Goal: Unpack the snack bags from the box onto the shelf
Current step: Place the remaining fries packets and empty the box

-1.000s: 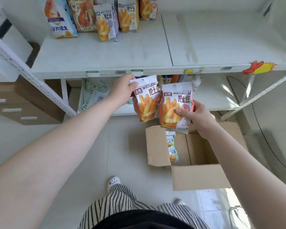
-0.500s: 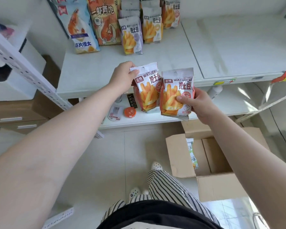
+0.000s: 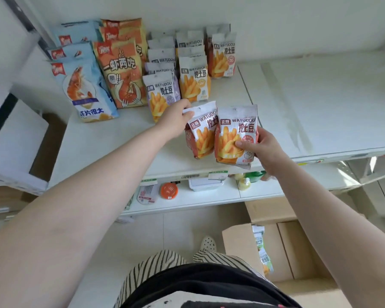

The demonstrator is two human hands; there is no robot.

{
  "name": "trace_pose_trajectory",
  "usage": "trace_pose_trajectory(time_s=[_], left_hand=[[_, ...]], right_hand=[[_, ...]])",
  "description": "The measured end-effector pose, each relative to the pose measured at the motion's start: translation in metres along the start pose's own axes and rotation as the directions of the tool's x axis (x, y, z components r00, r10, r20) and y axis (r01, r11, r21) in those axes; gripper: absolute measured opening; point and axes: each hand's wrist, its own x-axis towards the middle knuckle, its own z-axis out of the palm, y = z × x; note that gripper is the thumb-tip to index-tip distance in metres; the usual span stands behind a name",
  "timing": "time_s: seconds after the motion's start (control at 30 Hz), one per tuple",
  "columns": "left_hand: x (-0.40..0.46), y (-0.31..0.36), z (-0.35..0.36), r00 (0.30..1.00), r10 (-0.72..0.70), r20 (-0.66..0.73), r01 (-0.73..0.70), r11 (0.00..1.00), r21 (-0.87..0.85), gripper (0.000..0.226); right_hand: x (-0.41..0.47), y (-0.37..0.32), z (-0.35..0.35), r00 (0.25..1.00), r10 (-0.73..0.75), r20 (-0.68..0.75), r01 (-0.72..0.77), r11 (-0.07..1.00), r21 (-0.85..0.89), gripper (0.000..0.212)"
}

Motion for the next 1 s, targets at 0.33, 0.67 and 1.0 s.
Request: trace_pose_trajectory(time_s=[0.33,0.67,1.0], left_hand=[[0.074,0.018,0.016,0.996,-0.022,0.084,0.016,0.998,0.069,0.028],[0.103,0.019,0.034,0.968,-0.231,0.098,0.251,0.890,-0.380,0.009],[0.100,0.024,0.036,0.986,-0.060,0.157,0.093,0.973,-0.213,0.010]], right_hand=[[0.061,0.021,-0.028,1.000,0.022,-0.009,-0.022,0.999,-0.038,0.070],[0.077,0.030,-0.031,0.991,0.013,0.137,-0.013,1.000,0.006,0.066],[0.083,0.020,-0.025,0.993,-0.028,0.116,0.041,0.993,-0.112,0.086]])
